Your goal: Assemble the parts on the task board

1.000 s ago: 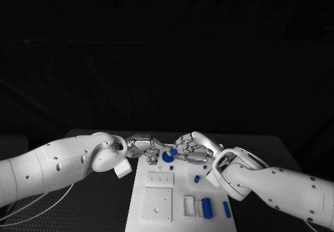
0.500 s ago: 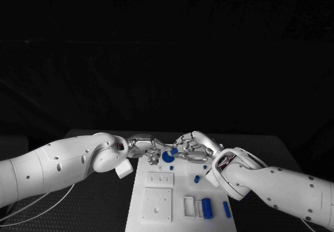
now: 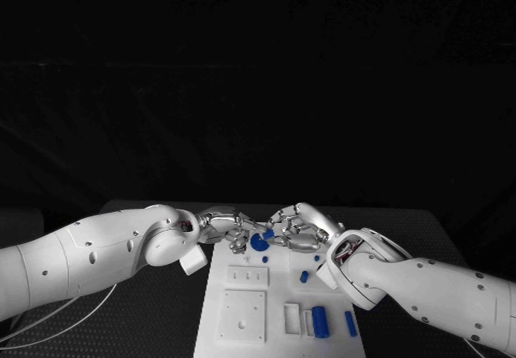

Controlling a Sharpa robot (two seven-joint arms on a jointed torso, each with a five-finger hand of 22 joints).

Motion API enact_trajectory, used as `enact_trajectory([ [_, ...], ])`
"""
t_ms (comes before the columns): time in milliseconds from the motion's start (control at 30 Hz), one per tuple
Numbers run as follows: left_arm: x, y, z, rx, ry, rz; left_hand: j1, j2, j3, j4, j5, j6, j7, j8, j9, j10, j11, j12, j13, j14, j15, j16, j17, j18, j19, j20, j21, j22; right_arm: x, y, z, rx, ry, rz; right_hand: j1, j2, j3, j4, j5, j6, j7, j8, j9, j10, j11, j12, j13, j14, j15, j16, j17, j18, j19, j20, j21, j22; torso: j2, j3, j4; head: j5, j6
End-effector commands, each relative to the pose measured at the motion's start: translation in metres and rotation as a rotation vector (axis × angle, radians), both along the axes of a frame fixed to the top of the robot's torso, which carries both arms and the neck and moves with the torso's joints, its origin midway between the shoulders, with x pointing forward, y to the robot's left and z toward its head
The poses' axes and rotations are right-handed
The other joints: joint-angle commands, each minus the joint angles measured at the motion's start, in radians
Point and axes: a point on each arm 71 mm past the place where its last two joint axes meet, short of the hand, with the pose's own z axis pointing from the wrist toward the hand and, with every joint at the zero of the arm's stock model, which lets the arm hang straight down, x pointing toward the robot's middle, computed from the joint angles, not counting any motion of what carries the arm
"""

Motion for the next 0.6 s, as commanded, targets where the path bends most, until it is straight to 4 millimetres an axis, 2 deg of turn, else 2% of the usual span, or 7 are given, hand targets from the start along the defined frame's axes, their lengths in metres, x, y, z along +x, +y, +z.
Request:
enact_trajectory([
  [33,0.0008,-0.0024,0.0022,-0.03,-0.004,0.012,0.006,0.007,-0.008,-0.001,-0.003,0.011,-0.001,0.006,-0.002,0.0,-0.007,0.006,-0.001,-0.002,-0.007,0.003,0.001,0.005,-0.007,-0.095,0.001,0.001,-0.0009,0.0022,-0.0007,0.0,0.005,0.008,-0.004,0.011,0.003,-0.003,0.004,0.076,0.023,0.016,0.04,0.007,-0.001,-0.007,-0.001,0.002,-0.002,-0.007,-0.002,0.019,0.002,-0.003,0.003,0.016,0.0,0.0,0.0,0.0,-0.001],
  [200,0.0007,-0.0035,0.0022,-0.033,0.0,0.009,0.015,0.022,-0.011,-0.004,-0.003,0.041,-0.009,0.023,-0.002,0.003,-0.014,0.007,-0.002,0.0,-0.013,0.005,0.001,0.005,-0.005,-0.097,0.002,0.002,-0.0005,0.0018,-0.0009,0.0,0.004,0.005,-0.005,0.011,0.003,-0.004,0.004,0.076,0.023,0.016,0.04,0.007,-0.001,-0.007,-0.001,0.002,-0.002,-0.007,-0.002,0.019,0.002,-0.003,0.003,0.016,0.0,-0.0003,0.0001,0.001,-0.001],
  [367,0.0005,-0.0043,0.0019,-0.03,0.004,0.004,0.025,0.027,-0.019,-0.014,-0.003,0.077,-0.02,0.044,0.0,0.006,-0.024,0.006,-0.004,0.001,-0.023,0.006,0.001,0.004,-0.005,-0.099,0.003,0.003,-0.0006,0.0023,-0.0007,0.002,0.002,0.003,-0.005,0.011,0.004,-0.005,0.004,0.076,0.022,0.016,0.04,0.007,-0.001,-0.007,-0.001,0.002,-0.002,-0.007,-0.002,0.019,0.002,-0.003,0.003,0.016,0.0,-0.0001,0.0001,0.0,-0.002],
  [600,0.0005,-0.0034,0.0015,-0.025,0.006,0.004,0.036,0.018,-0.026,-0.028,-0.002,0.105,-0.03,0.062,0.002,0.009,-0.034,0.005,-0.007,0.002,-0.032,0.007,0.0,0.003,-0.004,-0.101,0.003,0.003,-0.0006,0.0013,-0.0002,0.006,-0.003,-0.004,-0.007,0.012,0.005,-0.006,0.004,0.076,0.022,0.015,0.04,0.008,-0.001,-0.007,-0.001,0.003,-0.002,-0.008,-0.002,0.019,0.002,-0.003,0.003,0.016,0.0,0.0006,-0.0004,0.002,-0.003],
])
